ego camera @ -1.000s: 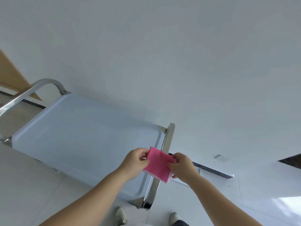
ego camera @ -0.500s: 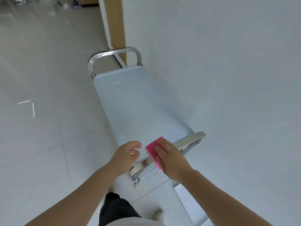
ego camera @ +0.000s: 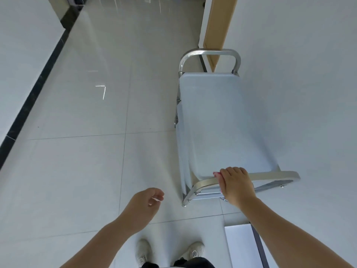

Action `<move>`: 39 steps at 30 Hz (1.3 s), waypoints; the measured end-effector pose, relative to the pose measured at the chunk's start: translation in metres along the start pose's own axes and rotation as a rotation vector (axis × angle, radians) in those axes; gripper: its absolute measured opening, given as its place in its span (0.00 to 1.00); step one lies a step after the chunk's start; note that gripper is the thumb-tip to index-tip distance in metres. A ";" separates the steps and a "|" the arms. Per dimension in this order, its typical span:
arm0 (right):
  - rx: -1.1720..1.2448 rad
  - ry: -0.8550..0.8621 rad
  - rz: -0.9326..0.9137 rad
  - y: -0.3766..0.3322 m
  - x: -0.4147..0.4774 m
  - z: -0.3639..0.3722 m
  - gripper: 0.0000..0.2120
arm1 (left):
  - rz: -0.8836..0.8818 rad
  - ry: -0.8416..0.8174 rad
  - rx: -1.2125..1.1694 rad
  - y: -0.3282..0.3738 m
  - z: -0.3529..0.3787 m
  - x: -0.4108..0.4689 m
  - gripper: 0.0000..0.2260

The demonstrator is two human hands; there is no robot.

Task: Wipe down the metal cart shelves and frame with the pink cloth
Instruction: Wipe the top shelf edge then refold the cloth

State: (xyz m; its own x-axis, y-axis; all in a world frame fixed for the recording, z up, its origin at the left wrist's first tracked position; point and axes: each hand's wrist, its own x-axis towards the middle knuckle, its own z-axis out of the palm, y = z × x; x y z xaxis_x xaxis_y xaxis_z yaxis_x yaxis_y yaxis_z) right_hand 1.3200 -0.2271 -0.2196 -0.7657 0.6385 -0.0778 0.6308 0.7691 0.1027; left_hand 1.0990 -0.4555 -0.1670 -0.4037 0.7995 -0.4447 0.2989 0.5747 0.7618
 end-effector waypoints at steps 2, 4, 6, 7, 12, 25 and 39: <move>-0.033 0.103 0.015 -0.022 0.005 -0.004 0.23 | 0.011 -0.013 0.009 -0.011 -0.003 -0.002 0.12; -0.085 0.137 -0.022 -0.042 0.008 -0.002 0.17 | 0.031 -0.036 0.031 -0.019 -0.004 -0.004 0.11; -0.150 0.098 -0.067 -0.057 0.009 0.003 0.15 | 0.048 -0.053 0.045 -0.026 -0.004 -0.006 0.11; -0.179 0.064 -0.090 -0.062 0.009 0.006 0.14 | 0.051 -0.058 0.048 -0.029 -0.005 -0.006 0.11; -0.256 -0.061 -0.149 -0.076 0.013 0.005 0.06 | 0.044 -0.089 0.106 -0.041 0.004 -0.005 0.11; -0.228 0.027 -0.248 -0.065 0.016 0.011 0.08 | 0.043 -0.071 0.073 0.003 0.116 0.101 0.16; 0.035 0.260 -0.279 0.006 0.003 0.011 0.17 | 0.066 -0.015 0.239 0.001 0.136 0.125 0.07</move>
State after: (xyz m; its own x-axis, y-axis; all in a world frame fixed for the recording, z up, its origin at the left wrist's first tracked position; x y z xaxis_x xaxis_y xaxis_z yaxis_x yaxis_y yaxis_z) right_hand 1.3232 -0.2199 -0.2297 -0.9121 0.3789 0.1565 0.3939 0.9158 0.0785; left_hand 1.1665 -0.3315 -0.2863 -0.3645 0.8379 -0.4063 0.5209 0.5451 0.6569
